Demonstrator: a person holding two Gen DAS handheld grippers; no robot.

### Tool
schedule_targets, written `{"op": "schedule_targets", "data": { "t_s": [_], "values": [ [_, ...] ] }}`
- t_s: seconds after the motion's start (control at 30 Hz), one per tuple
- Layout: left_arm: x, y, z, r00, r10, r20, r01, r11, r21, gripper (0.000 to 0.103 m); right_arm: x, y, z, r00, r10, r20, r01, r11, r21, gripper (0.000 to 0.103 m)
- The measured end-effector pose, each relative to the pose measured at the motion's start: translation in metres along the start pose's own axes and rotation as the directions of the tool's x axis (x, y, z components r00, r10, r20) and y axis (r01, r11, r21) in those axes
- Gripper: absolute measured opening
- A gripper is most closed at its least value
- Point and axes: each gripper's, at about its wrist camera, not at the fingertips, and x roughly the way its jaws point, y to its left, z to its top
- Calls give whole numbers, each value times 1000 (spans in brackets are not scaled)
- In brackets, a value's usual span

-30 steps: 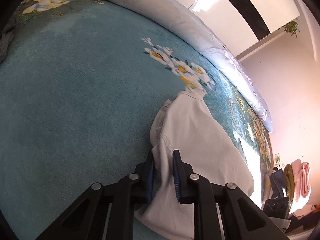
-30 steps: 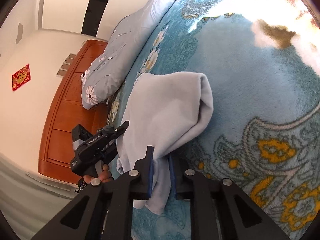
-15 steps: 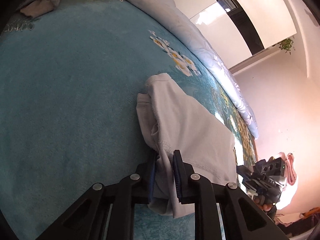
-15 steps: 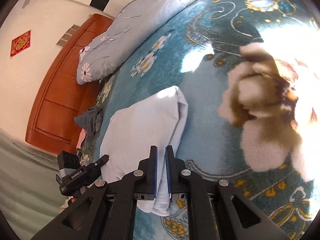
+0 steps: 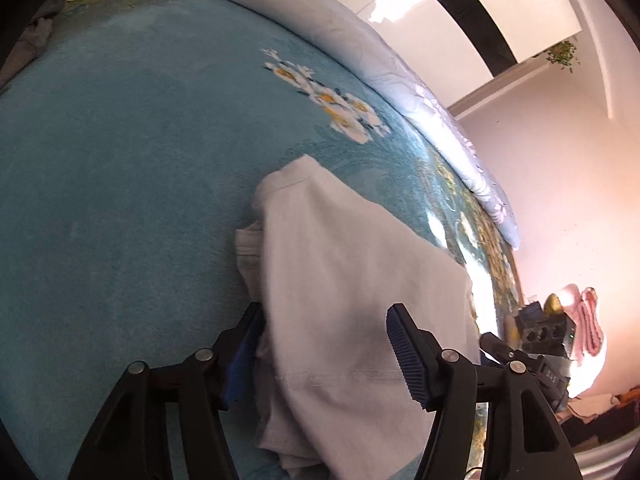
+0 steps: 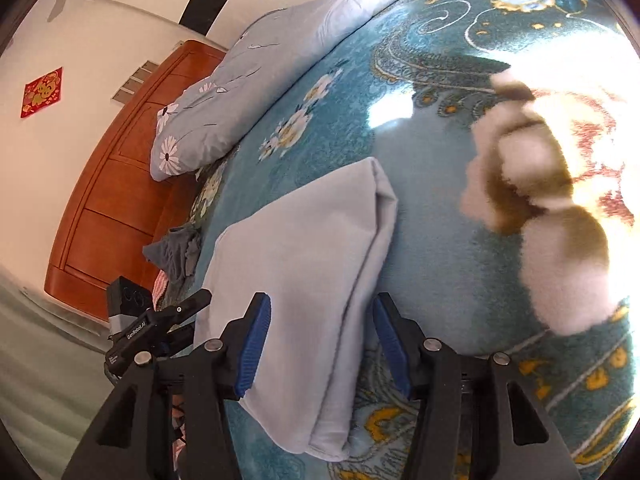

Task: Fold clothes

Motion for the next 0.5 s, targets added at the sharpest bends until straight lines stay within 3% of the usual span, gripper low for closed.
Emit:
{"op": "schedule_targets", "data": {
  "t_s": [0.1,0.17,0.2,0.23,0.27,0.37,0.5],
  "values": [
    [2,-1,1,1000,-4,1,4,1000,-1,67,8,4,0,1000,28,8,-28,999,21,56],
    [-2,-1,-1,999,-44,10,45,999,-25,63,7,2,1,998,54,10,-55,997,46,56],
    [-2,-2,-2,999,-47,10,47,998,-31,44,5,1,0,998,58,14,-59,997,54,50],
    [-2,-4,-3,999,-42,10,42,999,-33,31,3,1,0,999,53,14,-53,997,56,28],
    [-2,-6,-5,1000,-20,10,20,999,-28,21,1,0,0,999,43,12,-44,997,56,16],
    [-15,-18,-15,998,-30,46,30,1000,-7,18,-8,7,-1,1000,23,11,-23,999,40,11],
    [-46,-48,-30,993,-61,101,49,992,114,18,-36,46,-12,999,-38,37,42,994,-100,10]
  ]
}}
